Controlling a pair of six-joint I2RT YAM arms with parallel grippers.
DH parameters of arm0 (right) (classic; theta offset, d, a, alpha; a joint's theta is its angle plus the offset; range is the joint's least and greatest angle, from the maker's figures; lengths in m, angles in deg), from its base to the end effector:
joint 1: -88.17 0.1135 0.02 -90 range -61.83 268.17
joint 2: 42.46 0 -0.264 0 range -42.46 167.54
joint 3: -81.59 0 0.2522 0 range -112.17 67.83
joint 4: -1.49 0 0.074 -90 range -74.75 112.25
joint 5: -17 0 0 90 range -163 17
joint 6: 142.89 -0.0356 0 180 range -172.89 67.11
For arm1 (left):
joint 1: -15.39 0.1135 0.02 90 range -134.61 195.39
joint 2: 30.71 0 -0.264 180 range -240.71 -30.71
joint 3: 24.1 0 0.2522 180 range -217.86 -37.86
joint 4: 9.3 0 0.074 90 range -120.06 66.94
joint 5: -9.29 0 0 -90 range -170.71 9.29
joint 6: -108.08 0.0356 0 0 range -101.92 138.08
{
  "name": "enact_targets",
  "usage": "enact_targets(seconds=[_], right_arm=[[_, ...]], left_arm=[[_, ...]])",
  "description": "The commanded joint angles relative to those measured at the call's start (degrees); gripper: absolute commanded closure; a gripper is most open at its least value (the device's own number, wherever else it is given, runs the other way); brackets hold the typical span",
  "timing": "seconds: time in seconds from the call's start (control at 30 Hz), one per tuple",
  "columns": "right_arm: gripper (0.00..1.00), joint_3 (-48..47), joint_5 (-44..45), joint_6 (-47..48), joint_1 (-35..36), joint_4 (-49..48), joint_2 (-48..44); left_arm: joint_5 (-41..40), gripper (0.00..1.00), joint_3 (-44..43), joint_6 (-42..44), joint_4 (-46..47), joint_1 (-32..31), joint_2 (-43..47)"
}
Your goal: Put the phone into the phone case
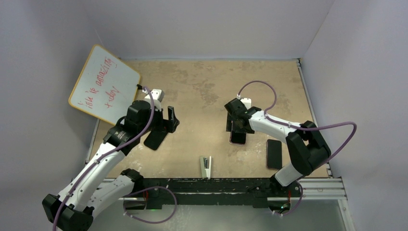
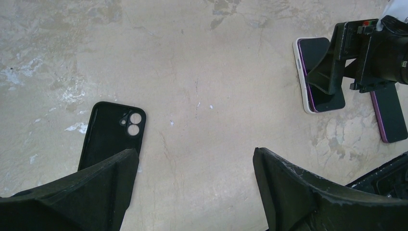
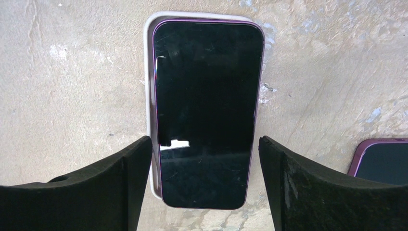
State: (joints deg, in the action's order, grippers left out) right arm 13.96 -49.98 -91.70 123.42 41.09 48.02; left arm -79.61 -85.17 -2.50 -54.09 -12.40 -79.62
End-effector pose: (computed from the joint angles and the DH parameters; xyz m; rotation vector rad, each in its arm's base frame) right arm 0.2563 0.1641 0.1849 0.2042 2.5174 -0.0376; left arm 0.1636 -0.0870 0.3065 0.1488 2.1793 -0.5088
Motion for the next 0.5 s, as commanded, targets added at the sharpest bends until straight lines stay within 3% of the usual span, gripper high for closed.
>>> enact_targets(seconds=[0.0, 0.1, 0.3, 0.47], right_arm=[[0.16, 0.0, -0.1, -1.1, 0.1, 0.7, -3.4], [0.16, -0.1, -0.5, -0.9, 0.1, 1.0, -4.4], [0.34, -0.2, -0.6, -0.8, -1.8, 1.8, -5.8], [0.45, 1.1, -3.9, -0.3, -7.1, 0.8, -7.0]], left_arm=[[0.4, 0.06, 0.4, -1.1, 1.2, -0.1, 0.6], [0.7, 0.06, 0.3, -1.3, 1.4, -0.2, 0.1], [3.3, 0.07, 1.1, -2.6, 3.6, -0.2, -1.7], [9.4, 0.13, 1.3, -4.3, 7.8, -0.1, -6.6]])
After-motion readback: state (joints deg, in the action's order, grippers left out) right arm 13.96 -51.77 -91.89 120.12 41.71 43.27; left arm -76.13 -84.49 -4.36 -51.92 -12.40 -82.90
